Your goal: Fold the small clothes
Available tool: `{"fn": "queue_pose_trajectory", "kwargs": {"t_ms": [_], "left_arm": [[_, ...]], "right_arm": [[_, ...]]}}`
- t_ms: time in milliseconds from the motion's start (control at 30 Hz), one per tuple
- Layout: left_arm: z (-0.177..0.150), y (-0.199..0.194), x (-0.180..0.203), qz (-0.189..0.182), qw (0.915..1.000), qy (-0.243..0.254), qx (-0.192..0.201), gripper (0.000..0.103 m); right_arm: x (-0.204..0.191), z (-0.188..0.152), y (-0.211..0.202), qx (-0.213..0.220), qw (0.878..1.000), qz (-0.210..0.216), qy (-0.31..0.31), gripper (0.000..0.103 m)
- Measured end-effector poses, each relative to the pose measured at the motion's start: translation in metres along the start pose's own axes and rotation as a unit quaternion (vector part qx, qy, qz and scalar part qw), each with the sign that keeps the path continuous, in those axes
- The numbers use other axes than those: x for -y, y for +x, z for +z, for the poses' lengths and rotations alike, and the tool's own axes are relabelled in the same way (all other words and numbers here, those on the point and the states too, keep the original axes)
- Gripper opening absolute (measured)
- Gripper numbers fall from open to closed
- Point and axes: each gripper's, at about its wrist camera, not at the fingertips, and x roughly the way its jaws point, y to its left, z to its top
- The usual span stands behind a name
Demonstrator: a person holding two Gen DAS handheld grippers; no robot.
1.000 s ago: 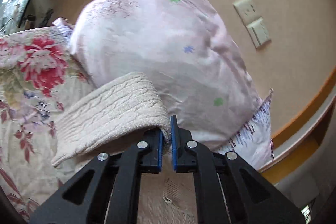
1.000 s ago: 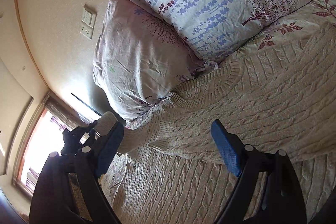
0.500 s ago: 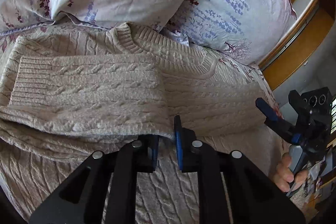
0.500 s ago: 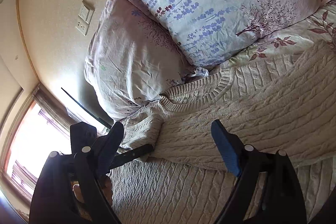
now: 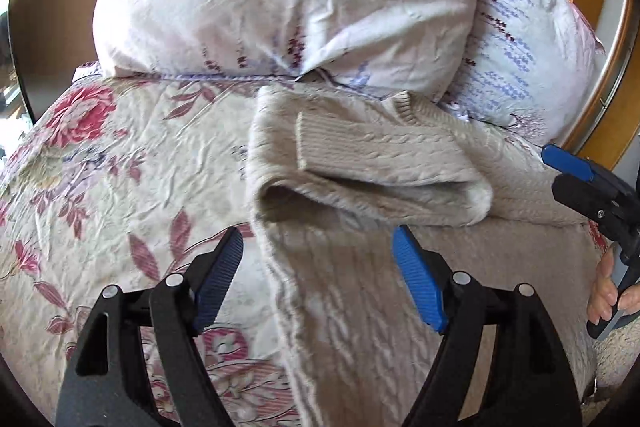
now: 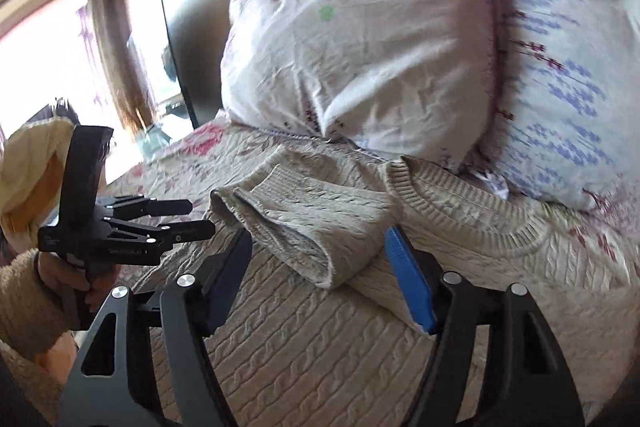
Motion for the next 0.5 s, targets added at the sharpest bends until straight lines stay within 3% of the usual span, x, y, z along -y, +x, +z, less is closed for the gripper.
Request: {"fn": "queue_pose_trajectory", "kwargs": {"t_ms": [100,267,500], "left_arm": [[-0.004,0.006,-0.011,0.017,0.9997,0.001,-0.017,0.076],[-0.001,0.019,-0.017,0.023,0.9993,0.004,-0.029,0.076],[0.007,0.029,-0.028,0.038,0.9987,-0.007,-0.034,0.074]], "right_arm": [[-0.027,0.015,0.045,-0.046,0.998,-0.005,-0.051,0.049],[-0.051,0.024,0.096,-0.089,0.993,-0.002,-0.079,0.036],[-0.064,0.021,0.129,-0.124,0.984,-0.048,-0.117,0.027]]}}
